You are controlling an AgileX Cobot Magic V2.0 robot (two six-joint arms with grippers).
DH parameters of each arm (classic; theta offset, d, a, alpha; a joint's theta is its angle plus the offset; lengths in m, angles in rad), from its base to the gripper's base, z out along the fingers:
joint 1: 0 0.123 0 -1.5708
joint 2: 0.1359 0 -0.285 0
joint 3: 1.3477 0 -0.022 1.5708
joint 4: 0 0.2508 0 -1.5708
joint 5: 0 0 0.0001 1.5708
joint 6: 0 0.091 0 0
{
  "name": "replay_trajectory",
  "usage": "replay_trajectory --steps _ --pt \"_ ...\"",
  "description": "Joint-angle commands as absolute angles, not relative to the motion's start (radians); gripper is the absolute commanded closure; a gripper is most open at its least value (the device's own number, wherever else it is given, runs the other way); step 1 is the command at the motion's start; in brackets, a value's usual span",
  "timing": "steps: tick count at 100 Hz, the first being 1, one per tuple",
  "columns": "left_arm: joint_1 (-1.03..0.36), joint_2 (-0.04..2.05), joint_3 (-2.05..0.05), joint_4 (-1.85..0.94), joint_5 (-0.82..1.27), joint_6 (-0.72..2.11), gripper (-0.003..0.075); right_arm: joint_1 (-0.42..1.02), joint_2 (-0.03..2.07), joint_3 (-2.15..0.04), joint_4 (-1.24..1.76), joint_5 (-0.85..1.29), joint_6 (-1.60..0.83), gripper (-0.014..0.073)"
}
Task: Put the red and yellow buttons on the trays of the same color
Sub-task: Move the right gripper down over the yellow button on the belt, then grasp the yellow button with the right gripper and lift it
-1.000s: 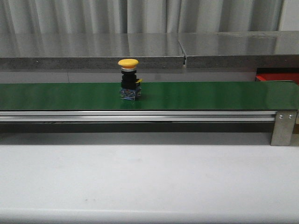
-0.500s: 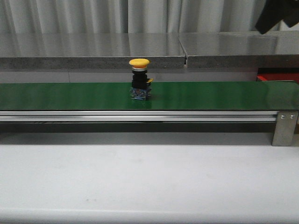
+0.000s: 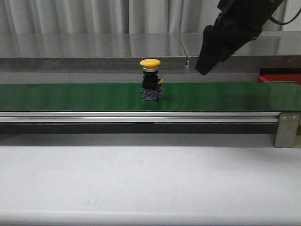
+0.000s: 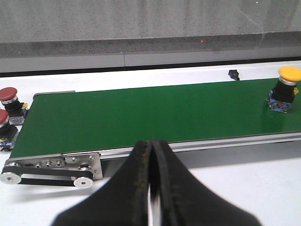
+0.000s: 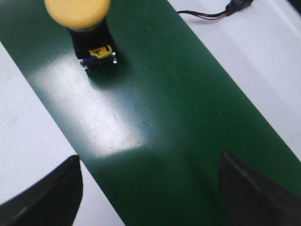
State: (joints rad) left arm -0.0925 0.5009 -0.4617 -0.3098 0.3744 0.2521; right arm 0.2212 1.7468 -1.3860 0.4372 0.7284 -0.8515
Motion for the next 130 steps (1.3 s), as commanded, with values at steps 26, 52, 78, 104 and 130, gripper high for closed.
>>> replay_trajectory --steps 26,52,78,104,130 --pt "-0.1 0.502 -0.489 -0.327 0.295 0.25 0.0741 0.251 1.756 -1.414 0.587 0.659 -0.992 0.0008" --pt "-0.1 0.502 -0.489 -0.327 0.295 0.25 0.0741 0.251 1.756 -1.415 0.729 0.639 -1.128 0.0008" --pt "-0.1 0.502 -0.489 -0.327 0.295 0.25 0.0741 0.251 1.756 -1.415 0.732 0.61 -1.14 0.0008" --pt "-0.1 0.502 -0.489 -0.327 0.295 0.25 0.0741 0.251 1.771 -1.415 0.733 0.574 -1.165 0.0008" --pt "-0.1 0.502 -0.489 -0.327 0.295 0.25 0.0741 0.251 1.827 -1.448 0.739 0.561 -1.165 0.0008"
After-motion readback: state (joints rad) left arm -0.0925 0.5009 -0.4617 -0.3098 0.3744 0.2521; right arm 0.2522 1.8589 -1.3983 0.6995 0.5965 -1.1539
